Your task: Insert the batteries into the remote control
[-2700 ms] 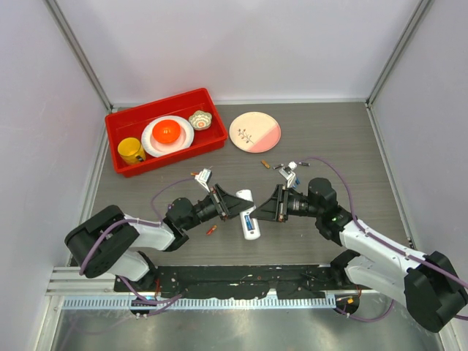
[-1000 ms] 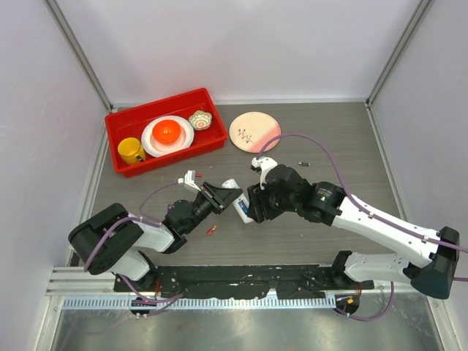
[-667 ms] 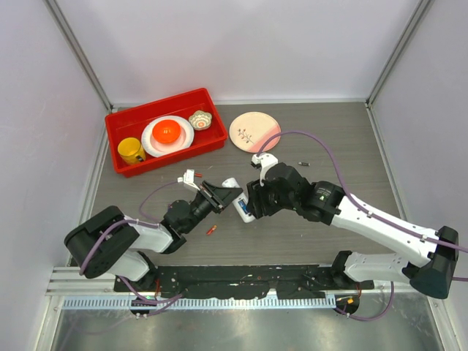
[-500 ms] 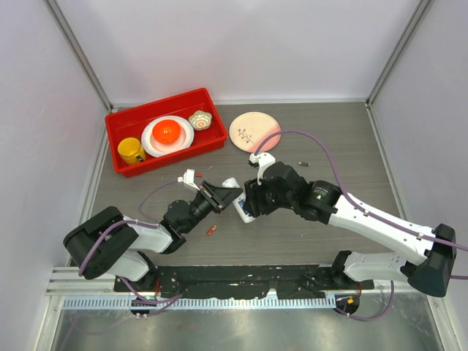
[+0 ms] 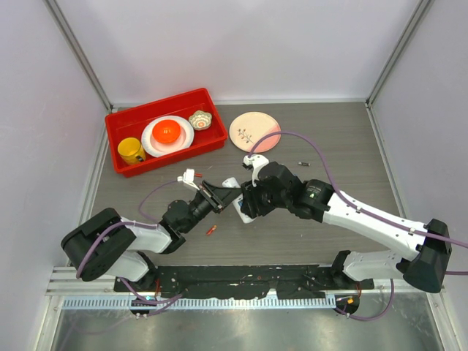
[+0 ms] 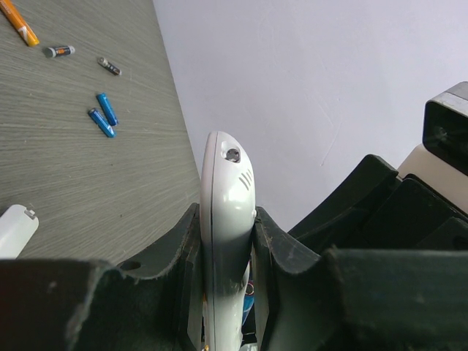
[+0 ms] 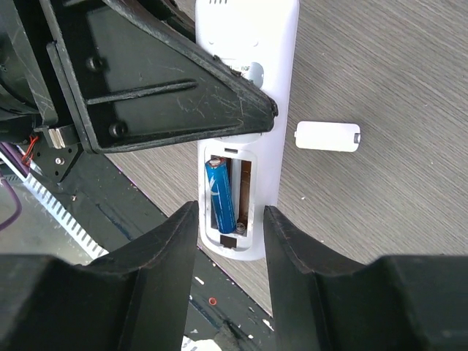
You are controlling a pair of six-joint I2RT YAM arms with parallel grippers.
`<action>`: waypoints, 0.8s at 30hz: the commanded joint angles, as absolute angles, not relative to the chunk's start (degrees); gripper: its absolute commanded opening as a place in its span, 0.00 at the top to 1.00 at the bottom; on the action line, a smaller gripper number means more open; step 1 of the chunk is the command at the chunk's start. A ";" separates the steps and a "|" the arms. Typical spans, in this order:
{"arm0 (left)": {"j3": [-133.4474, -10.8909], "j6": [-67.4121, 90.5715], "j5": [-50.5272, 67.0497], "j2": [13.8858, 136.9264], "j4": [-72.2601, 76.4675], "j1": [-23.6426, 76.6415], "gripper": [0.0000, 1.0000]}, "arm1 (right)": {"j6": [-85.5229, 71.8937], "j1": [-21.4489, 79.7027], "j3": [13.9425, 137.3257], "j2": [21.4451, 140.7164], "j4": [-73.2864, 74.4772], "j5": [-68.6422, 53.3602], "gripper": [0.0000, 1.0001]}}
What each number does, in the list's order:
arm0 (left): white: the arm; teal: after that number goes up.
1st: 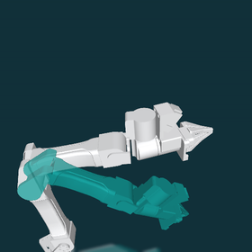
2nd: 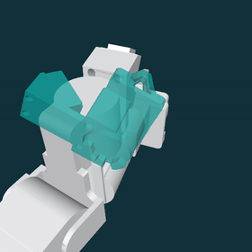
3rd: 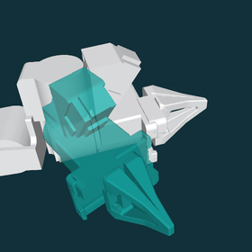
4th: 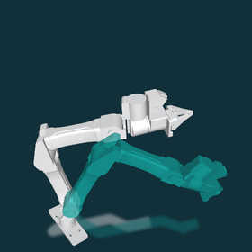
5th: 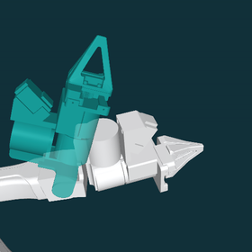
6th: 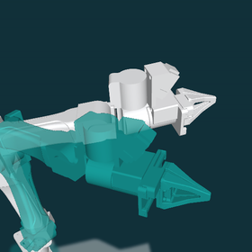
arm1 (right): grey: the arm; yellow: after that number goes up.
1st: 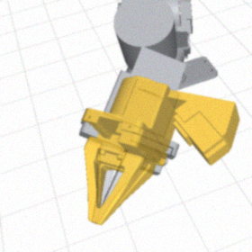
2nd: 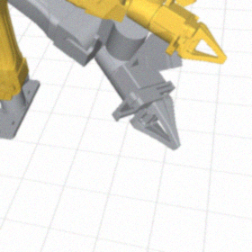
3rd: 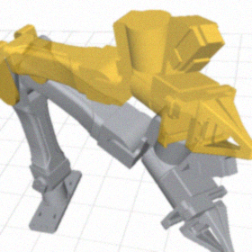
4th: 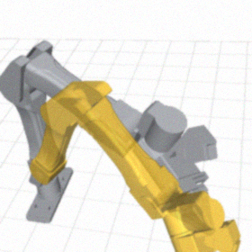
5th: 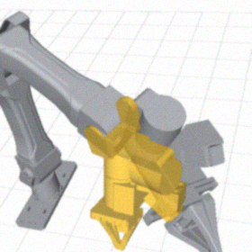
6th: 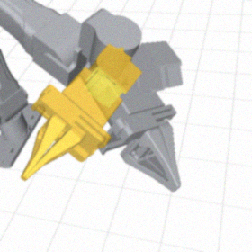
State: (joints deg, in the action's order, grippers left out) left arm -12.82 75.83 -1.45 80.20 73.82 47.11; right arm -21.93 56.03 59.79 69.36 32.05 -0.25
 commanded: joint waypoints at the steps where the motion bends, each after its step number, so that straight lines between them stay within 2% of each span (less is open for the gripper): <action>1: -14.06 75.50 -0.79 78.40 79.10 46.93 1.00 | -21.44 56.34 60.30 69.61 28.92 -1.93 0.55; 8: -14.06 75.41 -0.88 78.84 78.93 46.93 1.00 | -21.80 56.43 59.68 67.68 26.72 -1.67 0.56; 12: -13.89 75.32 -1.14 79.10 78.66 46.93 1.00 | -22.24 56.51 59.33 66.01 25.23 -0.62 0.52; 17: -13.80 75.32 -1.32 79.28 78.92 46.93 1.00 | -22.24 56.43 59.15 65.65 25.13 -1.40 0.51; 24: -13.89 75.41 -1.14 79.01 79.01 46.85 1.00 | -22.24 56.51 58.45 67.15 25.22 -3.69 0.57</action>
